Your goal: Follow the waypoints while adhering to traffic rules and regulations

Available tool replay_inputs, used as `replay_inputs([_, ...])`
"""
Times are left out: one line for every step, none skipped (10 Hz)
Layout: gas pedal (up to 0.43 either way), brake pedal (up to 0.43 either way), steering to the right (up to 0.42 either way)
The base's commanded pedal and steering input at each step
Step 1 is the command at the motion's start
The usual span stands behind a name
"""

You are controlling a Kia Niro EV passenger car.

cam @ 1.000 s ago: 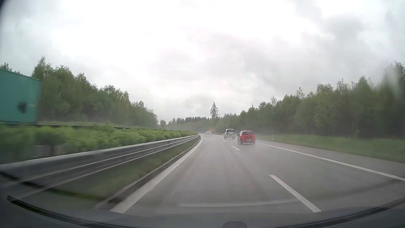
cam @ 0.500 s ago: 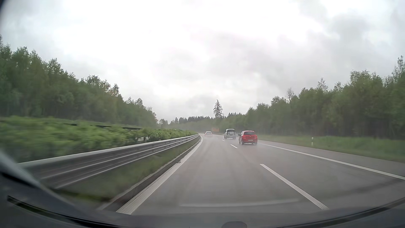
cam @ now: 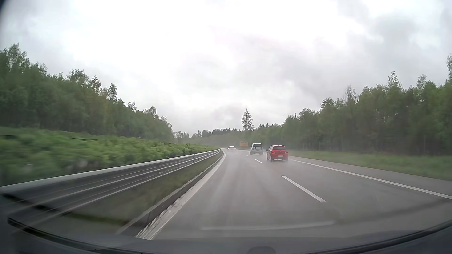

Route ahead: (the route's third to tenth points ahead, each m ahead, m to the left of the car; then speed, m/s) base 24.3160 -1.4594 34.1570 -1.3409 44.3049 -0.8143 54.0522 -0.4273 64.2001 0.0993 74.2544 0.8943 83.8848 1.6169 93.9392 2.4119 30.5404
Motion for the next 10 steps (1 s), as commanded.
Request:
replay_inputs([0.331, 0.0, -0.005])
replay_inputs([0.331, 0.0, -0.005])
replay_inputs([0.331, 0.0, -0.005])
replay_inputs([0.331, 0.0, -0.005])
replay_inputs([0.331, 0.0, -0.006])
replay_inputs([0.331, 0.0, -0.007])
replay_inputs([0.331, 0.0, -0.006])
replay_inputs([0.331, 0.0, -0.006])
replay_inputs([0.331, 0.0, -0.006])
replay_inputs([0.331, 0.0, -0.006])
